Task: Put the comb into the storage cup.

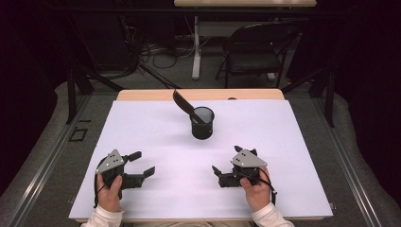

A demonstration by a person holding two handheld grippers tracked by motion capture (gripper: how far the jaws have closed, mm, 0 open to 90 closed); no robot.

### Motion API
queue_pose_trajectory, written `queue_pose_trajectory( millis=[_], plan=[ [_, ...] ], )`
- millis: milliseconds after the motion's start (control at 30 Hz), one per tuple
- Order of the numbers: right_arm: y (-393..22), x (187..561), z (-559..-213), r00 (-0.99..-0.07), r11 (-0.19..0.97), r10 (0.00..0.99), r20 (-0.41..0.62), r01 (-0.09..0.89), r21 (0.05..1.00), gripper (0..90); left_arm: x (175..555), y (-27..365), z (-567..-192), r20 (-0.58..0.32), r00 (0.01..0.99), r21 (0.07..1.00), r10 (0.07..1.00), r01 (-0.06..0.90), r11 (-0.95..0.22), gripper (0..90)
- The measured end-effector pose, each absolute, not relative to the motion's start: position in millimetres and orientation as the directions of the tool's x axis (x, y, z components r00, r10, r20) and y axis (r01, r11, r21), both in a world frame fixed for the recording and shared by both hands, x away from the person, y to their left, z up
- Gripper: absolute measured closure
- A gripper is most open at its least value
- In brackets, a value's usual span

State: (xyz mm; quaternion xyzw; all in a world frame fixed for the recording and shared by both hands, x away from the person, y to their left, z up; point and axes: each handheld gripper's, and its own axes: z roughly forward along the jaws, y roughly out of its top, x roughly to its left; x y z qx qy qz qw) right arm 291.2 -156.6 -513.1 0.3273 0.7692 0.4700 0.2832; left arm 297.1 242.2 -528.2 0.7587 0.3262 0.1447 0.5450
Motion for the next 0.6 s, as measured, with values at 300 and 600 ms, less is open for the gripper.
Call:
queue_pose_trajectory(
  millis=[300,600],
  plan=[
    [-156.4,291.9,-514.1,-0.625,0.348,0.769,-0.131,0.238,0.907,0.9,297.0,240.6,-528.9,-0.129,0.749,0.920,0.650,0.336,-0.204,15.7],
    [-159.2,293.1,-514.9,-0.619,0.346,0.775,-0.126,0.248,0.905,1.0,297.9,241.2,-529.2,-0.129,0.744,0.918,0.656,0.340,-0.205,15.7]
  ],
)
